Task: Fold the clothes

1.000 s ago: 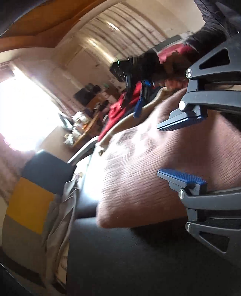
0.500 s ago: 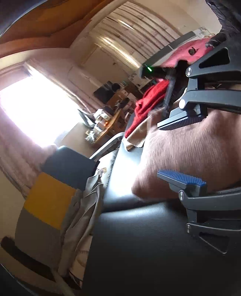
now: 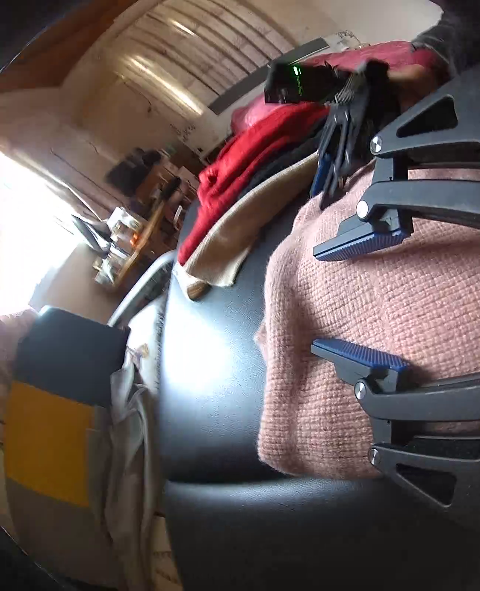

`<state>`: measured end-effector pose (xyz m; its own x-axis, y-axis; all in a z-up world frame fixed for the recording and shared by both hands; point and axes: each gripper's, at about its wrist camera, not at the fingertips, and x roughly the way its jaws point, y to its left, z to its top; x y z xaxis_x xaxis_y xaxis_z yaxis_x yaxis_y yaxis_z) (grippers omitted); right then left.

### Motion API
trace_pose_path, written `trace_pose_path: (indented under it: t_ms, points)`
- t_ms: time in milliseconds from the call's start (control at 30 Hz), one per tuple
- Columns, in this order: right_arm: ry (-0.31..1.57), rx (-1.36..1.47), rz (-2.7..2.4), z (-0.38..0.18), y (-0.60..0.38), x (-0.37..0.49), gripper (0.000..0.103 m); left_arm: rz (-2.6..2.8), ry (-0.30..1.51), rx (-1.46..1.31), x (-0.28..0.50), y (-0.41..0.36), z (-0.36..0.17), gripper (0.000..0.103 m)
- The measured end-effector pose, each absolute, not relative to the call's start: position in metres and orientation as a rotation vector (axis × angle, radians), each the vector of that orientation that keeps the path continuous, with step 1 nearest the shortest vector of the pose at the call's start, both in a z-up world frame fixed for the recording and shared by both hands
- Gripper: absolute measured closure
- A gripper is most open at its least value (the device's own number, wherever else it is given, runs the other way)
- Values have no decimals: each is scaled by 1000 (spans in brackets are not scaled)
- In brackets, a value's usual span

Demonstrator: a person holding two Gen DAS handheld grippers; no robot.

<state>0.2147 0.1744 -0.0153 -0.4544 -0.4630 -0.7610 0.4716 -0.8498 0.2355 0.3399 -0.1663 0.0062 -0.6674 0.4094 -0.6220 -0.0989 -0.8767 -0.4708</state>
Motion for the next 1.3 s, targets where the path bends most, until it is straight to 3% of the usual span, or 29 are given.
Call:
trace_pose_path:
  t_ms: [167,300,500,633,867,967,1033,1167,1300]
  points:
    - [65,1048,-2228,33,205,259,55,2568,-610,-1126,343,-169,8,59]
    - [223,940,-2035,59,188,320,56,2611,-539,-1153,343,-158,10,57]
    - [515,1003,-1971,12,146,360,57,2687,-406,-1162,351,-134,7,54]
    - [389,935,-2055,-15,191,367,57,2788,-280,-1099,363,-114,-4,53]
    - [275,923,-2065,-19,196,360,54,2687,-470,-1092,362,-141,11,55]
    - [206,968,-2016,-8,196,348,41,2670,-638,-968,388,-173,34,54]
    - [130,1000,-1973,3,195,343,23,2675,-700,-901,409,-201,42,49]
    - [-129,929,-1939,42,218,326,0,2582,-922,-949,439,-256,30,44]
    - [-325,1038,-1847,27,232,279,0,2421,-1073,-1040,442,-274,-6,44]
